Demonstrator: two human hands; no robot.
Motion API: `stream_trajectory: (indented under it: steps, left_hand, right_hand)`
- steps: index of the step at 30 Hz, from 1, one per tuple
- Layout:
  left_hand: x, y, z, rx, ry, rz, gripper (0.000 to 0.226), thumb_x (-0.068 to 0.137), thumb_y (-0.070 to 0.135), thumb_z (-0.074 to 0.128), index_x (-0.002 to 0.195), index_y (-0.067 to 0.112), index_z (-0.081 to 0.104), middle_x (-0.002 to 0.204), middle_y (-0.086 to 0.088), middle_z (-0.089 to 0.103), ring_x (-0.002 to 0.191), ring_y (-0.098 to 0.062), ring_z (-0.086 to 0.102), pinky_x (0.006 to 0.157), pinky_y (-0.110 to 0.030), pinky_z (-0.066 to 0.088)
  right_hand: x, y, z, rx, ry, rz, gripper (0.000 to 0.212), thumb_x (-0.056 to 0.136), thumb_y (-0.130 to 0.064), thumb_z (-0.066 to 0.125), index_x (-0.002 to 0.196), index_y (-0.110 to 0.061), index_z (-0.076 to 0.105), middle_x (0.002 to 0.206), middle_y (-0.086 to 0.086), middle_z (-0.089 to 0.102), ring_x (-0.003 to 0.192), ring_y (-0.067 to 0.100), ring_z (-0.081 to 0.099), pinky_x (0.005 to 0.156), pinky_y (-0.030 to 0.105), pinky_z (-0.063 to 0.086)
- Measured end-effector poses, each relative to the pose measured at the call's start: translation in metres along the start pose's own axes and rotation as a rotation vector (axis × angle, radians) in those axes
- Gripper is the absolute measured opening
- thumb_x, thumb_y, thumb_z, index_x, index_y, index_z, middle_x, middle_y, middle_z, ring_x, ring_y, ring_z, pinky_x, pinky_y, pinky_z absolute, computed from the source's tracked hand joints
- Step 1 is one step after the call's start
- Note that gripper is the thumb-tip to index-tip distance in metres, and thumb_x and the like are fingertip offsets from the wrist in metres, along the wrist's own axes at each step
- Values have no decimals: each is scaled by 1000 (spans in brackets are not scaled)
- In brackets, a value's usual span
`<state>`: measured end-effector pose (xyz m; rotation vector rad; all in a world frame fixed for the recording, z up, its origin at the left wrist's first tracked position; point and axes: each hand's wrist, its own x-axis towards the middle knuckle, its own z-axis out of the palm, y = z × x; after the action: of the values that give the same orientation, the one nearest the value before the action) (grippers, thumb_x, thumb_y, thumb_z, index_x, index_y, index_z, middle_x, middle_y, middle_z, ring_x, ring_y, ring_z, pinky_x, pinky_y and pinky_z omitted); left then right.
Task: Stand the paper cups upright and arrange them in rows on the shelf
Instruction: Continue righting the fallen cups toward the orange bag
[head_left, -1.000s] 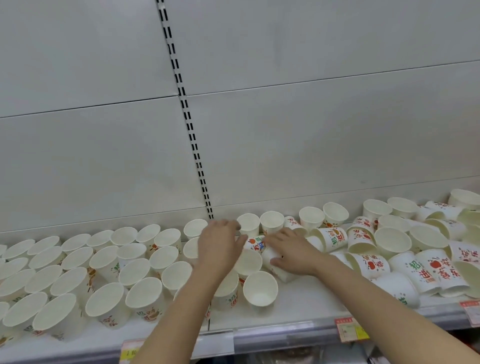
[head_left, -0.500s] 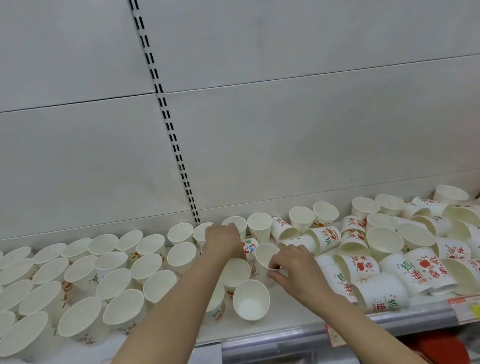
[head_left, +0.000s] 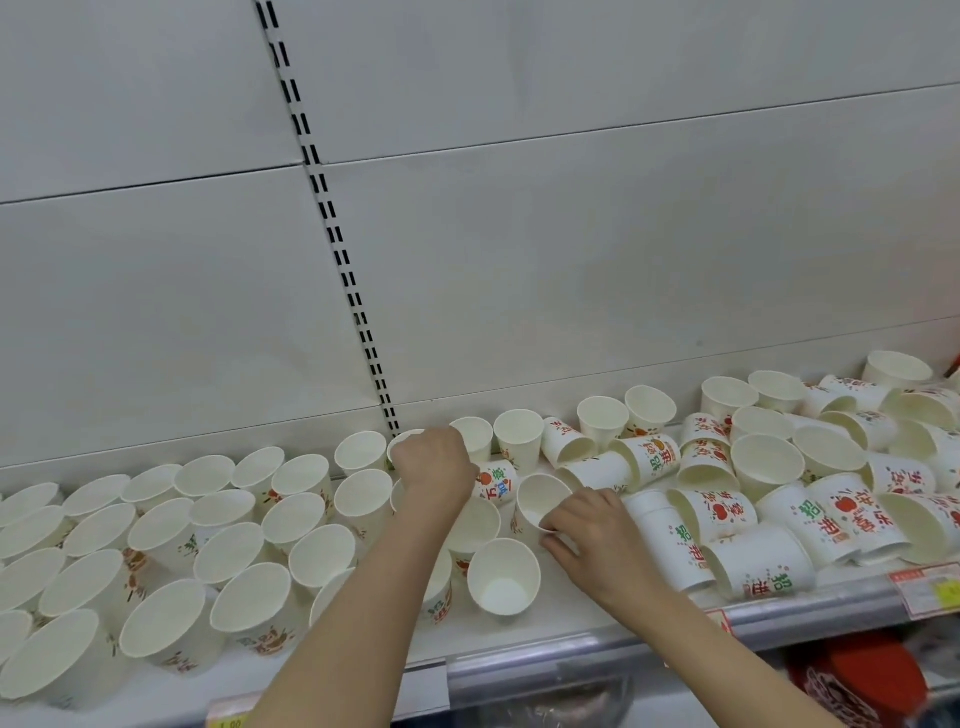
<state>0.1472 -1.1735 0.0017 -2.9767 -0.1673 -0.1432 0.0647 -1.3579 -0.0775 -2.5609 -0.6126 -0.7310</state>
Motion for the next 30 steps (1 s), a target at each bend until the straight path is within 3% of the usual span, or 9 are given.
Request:
stream_trajectory:
  steps: [4,9,11,14,16,20,24,30]
  left_hand:
    - [-4,-2,-1,-169,-157,-13,50,77,60,67,104,18,61,101,0,66,95,-19,63,68,-26,40]
    - [-2,0,-5,-464,-291,-133,45,72,51,75,96,17,58,90,1,64,91,-21,64,68,-27,43]
    - [-2,-2,-7,-484,-212,-131,35,71,41,74,94,17,63,87,1,67,86,-22,65,63,-25,41]
    - [-12,1,-11,-300,11,24,13,74,24,67,87,21,67,84,1,68,84,-23,66,58,-25,34]
    - [-20,6,-10,-165,104,122,16,78,18,62,92,24,69,89,1,68,84,-22,66,58,-26,32]
    - [-24,7,1,-62,129,232,16,83,24,63,98,24,69,95,1,68,88,-21,65,62,-27,33]
    - [-24,7,-4,-224,100,265,23,79,46,66,83,24,70,84,2,68,80,-20,64,61,-26,37]
    - [-15,35,-24,-366,188,396,13,83,26,61,86,28,73,87,5,69,86,-18,62,61,-25,35]
  right_hand:
    - [-1,0,-1,-9,38,-19,11,72,-23,72,77,-21,63,74,-8,60,76,17,53,71,27,31]
    - [0,-2,-6,-17,60,-67,5,79,-25,64,83,-21,64,77,-7,61,77,17,51,73,27,31]
    - [0,-1,-9,-33,62,-70,6,77,-22,67,83,-20,65,77,-7,61,77,17,51,73,27,31]
    - [-3,0,-10,-43,48,-82,6,79,-23,67,84,-20,65,77,-7,60,78,17,49,72,27,31]
    - [-5,-1,-9,-54,31,-89,8,83,-26,60,85,-20,65,78,-7,59,78,17,49,71,28,32]
    - [-7,-2,-9,-66,36,-81,12,85,-28,58,86,-19,65,80,-6,60,78,20,52,71,28,32]
    - [-9,-3,-17,-47,95,-90,12,88,-28,60,92,-18,66,88,-6,62,83,19,52,72,28,36]
    - [0,34,-55,-143,225,-5,12,87,-19,57,86,-16,69,82,-4,64,81,21,53,71,27,35]
